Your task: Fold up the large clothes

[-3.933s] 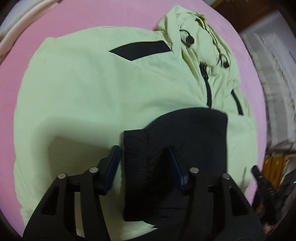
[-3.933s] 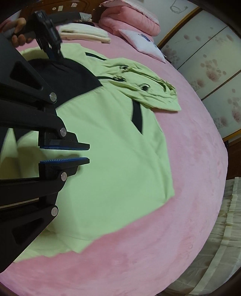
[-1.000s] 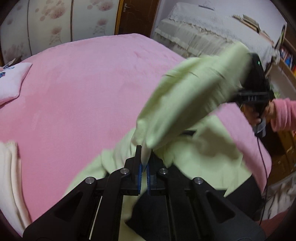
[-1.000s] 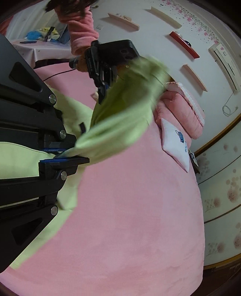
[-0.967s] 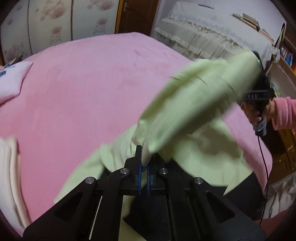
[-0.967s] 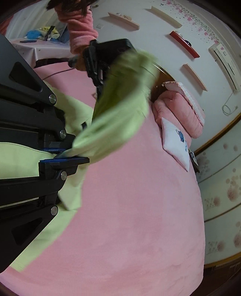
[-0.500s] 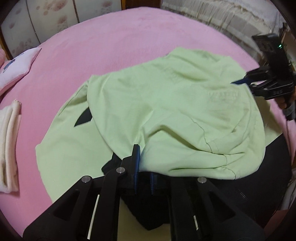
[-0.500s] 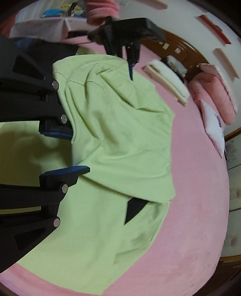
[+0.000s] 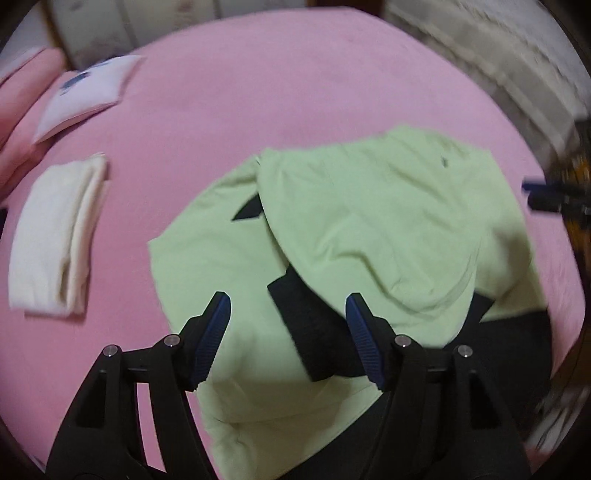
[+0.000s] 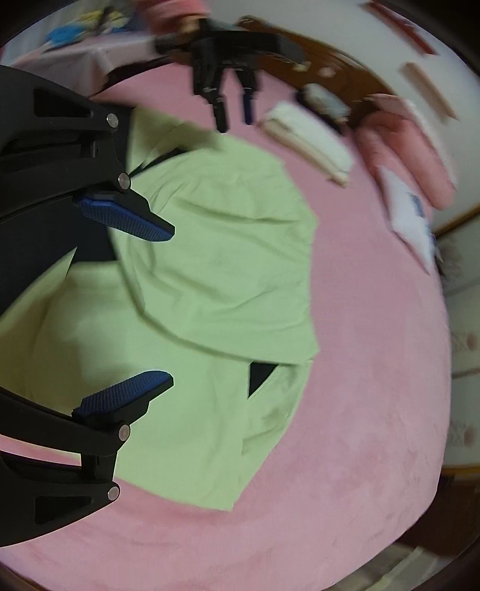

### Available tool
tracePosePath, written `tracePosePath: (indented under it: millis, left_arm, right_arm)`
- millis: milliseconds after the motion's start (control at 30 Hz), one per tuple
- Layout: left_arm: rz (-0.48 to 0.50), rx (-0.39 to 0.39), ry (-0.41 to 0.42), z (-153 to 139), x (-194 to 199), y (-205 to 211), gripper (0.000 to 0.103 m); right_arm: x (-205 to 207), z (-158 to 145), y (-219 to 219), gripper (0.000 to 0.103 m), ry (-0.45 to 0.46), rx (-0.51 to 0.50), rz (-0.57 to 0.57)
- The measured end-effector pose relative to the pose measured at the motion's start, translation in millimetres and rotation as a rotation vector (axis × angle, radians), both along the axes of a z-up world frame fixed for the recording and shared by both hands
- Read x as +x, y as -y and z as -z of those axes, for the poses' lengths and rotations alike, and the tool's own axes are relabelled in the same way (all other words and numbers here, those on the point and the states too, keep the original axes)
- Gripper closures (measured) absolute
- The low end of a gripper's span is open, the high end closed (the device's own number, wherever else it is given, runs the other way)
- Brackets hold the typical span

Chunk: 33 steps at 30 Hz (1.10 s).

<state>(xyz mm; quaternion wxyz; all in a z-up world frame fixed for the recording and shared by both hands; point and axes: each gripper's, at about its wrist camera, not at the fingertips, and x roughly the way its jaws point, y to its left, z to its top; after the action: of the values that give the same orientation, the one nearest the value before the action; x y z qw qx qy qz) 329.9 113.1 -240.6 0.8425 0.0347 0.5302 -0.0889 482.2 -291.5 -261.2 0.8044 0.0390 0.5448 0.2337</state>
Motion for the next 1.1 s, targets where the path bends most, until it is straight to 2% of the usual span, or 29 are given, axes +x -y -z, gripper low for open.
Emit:
tracePosePath:
  millis: [33, 67, 100, 133, 167, 200, 233, 267, 300, 333, 433, 533, 600, 667, 733, 767, 833, 967, 1033, 1100]
  left_arm:
    - [-0.052, -0.048, 0.028, -4.2, -6.1, 2.3, 0.041]
    - [-0.084, -0.092, 0.038, -4.8, -10.1, 5.0, 0.041]
    - [-0.112, -0.146, 0.034, -1.6, -12.6, 10.3, 0.041]
    - [-0.126, -0.204, 0.011, 6.4, -12.1, 18.5, 0.044]
    - [-0.133, -0.244, -0.018, 17.5, -9.9, 28.9, 0.057]
    - [-0.140, -0.257, -0.035, 26.5, -8.3, 37.2, 0.066]
    - [-0.147, -0.257, -0.060, 37.7, -6.6, 46.3, 0.081]
    - [-0.153, -0.246, -0.093, 50.8, -3.9, 56.9, 0.088]
    - [-0.154, -0.234, -0.132, 65.1, -2.1, 67.4, 0.089]
    - [-0.151, -0.229, -0.159, 77.6, -2.2, 75.5, 0.090]
    - [-0.158, -0.174, -0.150, 98.5, -8.3, 81.7, 0.090]
    - [-0.201, -0.222, -0.165, 111.2, -9.4, 65.8, 0.090]
    - [-0.238, -0.209, -0.165, 114.9, -5.0, 53.5, 0.090]
    - [-0.253, -0.157, -0.169, 118.7, -0.2, 40.6, 0.091]
    - [-0.270, -0.219, -0.183, 121.6, 1.0, 29.3, 0.091]
    - [-0.285, -0.252, -0.191, 121.7, 0.1, 24.5, 0.091]
    - [-0.300, -0.268, -0.192, 117.1, -3.5, 20.5, 0.091]
    - [-0.278, -0.222, -0.127, 85.5, -19.1, 21.8, 0.090]
    - [-0.259, -0.222, -0.089, 68.0, -20.9, 27.6, 0.090]
    - [-0.244, -0.257, -0.079, 58.9, -16.8, 35.9, 0.090]
  right_arm:
    - [-3.4, -2.5, -5.6, 0.039, 0.003, 0.064, 0.049]
    - [-6.7, -2.2, -6.7, 0.049, -0.011, 0.131, 0.103]
    - [-7.0, 2.0, -15.5, 0.059, -0.031, 0.182, 0.149]
    - [-7.9, 11.8, -27.4, 0.064, -0.065, 0.245, 0.215]
    - [-9.1, 22.3, -32.4, 0.071, -0.097, 0.290, 0.272]
    - [-8.4, 34.2, -43.1, 0.075, -0.128, 0.314, 0.325]
    - [-10.4, 49.9, -47.3, 0.078, -0.176, 0.334, 0.387]
    - [-12.7, 63.2, -51.6, 0.090, -0.207, 0.354, 0.423]
    - [-16.0, 77.4, -55.1, 0.094, -0.236, 0.363, 0.459]
    - [-19.9, 88.8, -57.1, 0.094, -0.251, 0.356, 0.472]
    - [-29.5, 109.6, -64.3, 0.094, -0.263, 0.305, 0.433]
    - [-36.2, 119.5, -74.7, 0.094, -0.231, 0.178, 0.315]
    - [-40.6, 119.7, -74.7, 0.094, -0.190, 0.111, 0.236]
    - [-43.0, 117.9, -71.6, 0.094, -0.125, -0.046, 0.230]
    - [-46.2, 115.2, -57.4, 0.094, -0.070, -0.209, 0.273]
    - [-46.8, 109.9, -48.9, 0.094, -0.055, -0.215, 0.295]
    - [-51.1, 102.8, -35.8, 0.094, -0.038, -0.181, 0.366]
    - [-62.5, 82.4, -26.7, 0.094, 0.023, -0.084, 0.471]
    - [-65.9, 71.5, -39.4, 0.094, 0.050, 0.001, 0.454]
    - [-64.0, 64.7, -49.2, 0.094, 0.037, 0.074, 0.400]
